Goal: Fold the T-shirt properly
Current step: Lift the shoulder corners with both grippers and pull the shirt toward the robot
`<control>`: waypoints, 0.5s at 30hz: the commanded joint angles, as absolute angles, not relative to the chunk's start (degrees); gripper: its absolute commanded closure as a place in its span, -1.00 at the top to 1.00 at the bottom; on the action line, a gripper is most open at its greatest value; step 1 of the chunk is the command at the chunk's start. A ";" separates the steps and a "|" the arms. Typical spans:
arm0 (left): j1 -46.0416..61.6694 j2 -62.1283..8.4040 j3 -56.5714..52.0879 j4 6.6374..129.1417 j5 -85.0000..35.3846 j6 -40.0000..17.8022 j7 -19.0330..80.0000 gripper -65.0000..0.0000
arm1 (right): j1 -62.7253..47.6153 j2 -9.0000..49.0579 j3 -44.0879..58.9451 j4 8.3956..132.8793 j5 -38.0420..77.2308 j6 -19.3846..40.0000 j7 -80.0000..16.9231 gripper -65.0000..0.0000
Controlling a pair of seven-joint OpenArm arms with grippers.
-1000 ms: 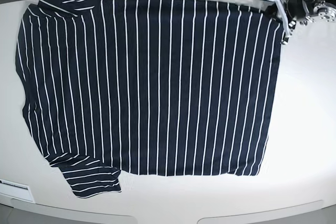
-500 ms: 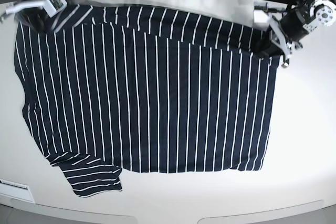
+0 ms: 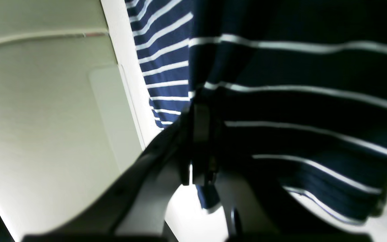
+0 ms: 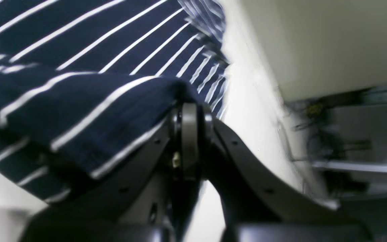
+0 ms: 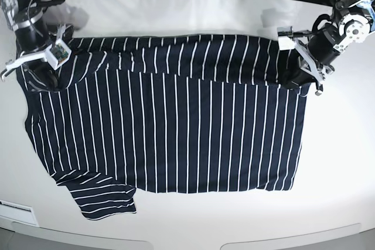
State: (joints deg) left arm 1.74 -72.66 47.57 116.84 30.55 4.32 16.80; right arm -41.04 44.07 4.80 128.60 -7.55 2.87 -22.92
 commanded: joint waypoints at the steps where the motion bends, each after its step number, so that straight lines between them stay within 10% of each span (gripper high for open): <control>1: 1.06 -73.14 47.11 116.84 31.07 6.04 16.58 -1.00 | -40.07 44.93 5.30 128.38 -7.25 2.11 -21.58 -1.00; 15: 1.06 -68.10 47.11 111.98 34.39 13.80 19.46 -1.00 | -34.44 44.93 5.23 124.31 -1.45 6.68 -21.58 -1.00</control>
